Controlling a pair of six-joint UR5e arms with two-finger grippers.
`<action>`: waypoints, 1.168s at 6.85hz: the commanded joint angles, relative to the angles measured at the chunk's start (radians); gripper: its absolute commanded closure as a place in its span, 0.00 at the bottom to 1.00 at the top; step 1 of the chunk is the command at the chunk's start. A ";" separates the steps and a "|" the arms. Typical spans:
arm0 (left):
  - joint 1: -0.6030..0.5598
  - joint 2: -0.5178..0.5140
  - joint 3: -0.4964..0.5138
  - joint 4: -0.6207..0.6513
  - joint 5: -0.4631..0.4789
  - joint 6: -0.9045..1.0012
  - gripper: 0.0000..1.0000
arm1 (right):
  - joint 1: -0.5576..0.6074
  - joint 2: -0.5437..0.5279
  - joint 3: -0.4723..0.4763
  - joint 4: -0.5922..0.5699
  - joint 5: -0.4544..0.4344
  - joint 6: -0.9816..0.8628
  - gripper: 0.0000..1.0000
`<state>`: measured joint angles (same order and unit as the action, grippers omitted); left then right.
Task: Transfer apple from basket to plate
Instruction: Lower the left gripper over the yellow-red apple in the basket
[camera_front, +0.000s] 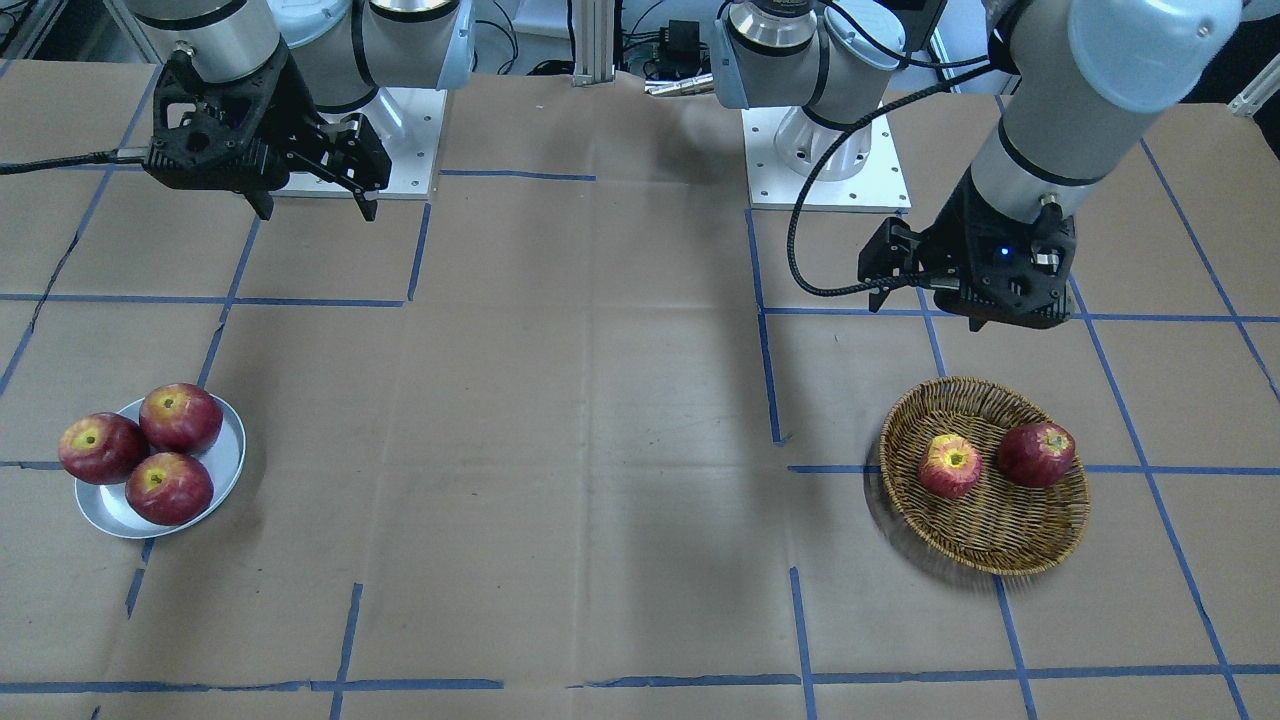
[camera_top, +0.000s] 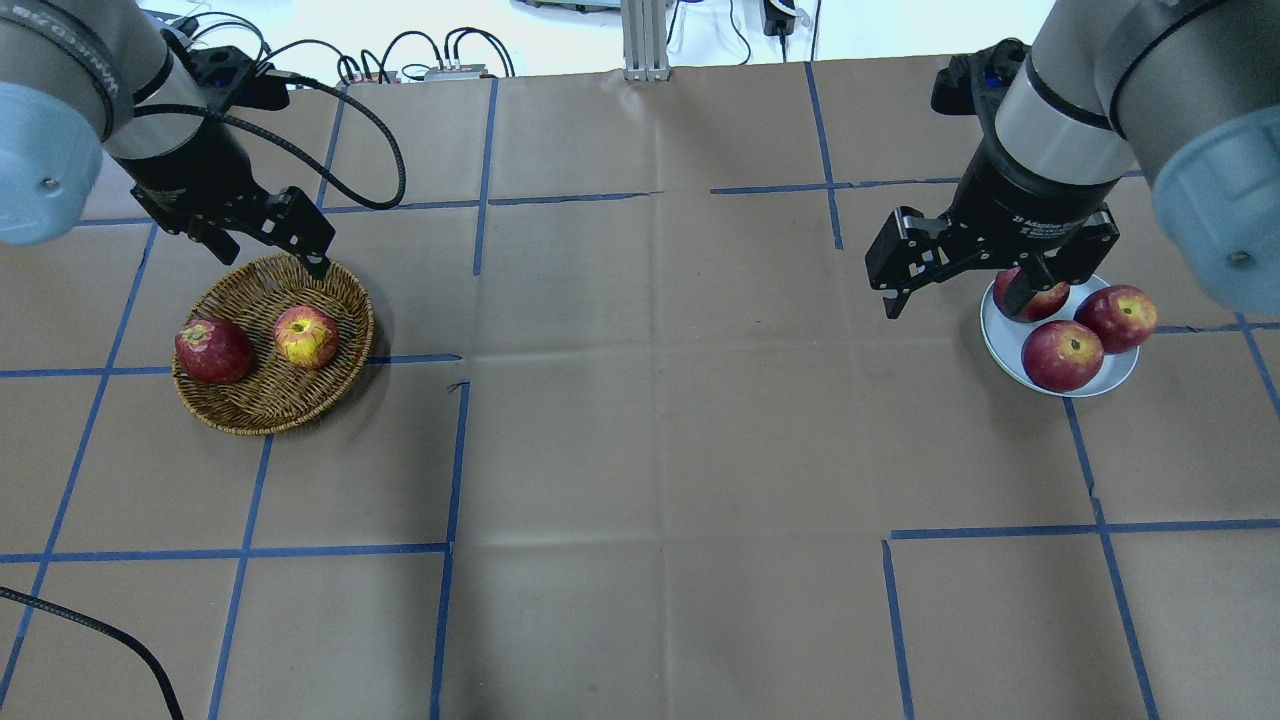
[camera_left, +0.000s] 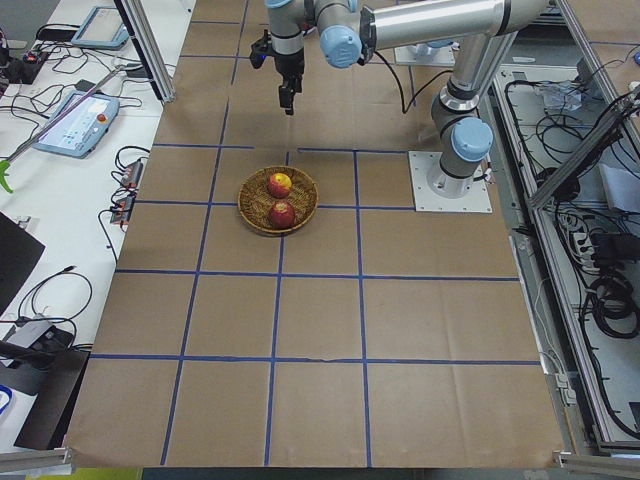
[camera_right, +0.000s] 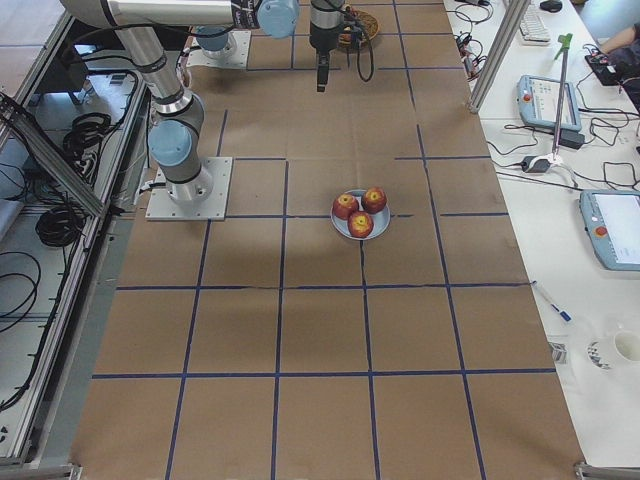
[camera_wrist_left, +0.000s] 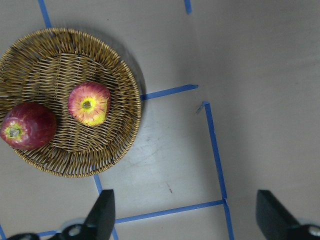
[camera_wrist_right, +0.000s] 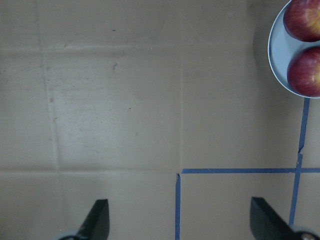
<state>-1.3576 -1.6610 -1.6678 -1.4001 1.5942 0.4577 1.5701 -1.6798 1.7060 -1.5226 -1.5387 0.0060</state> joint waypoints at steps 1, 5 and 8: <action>0.102 -0.048 -0.103 0.201 0.003 0.158 0.01 | 0.001 0.002 -0.003 0.027 0.002 0.000 0.00; 0.121 -0.215 -0.155 0.371 -0.005 0.147 0.01 | 0.001 -0.003 0.003 0.019 0.003 0.000 0.00; 0.121 -0.272 -0.178 0.406 0.000 0.145 0.01 | 0.002 0.006 0.001 0.016 0.017 -0.001 0.00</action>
<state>-1.2364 -1.9121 -1.8413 -1.0135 1.5909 0.6027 1.5721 -1.6752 1.7069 -1.5047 -1.5314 0.0048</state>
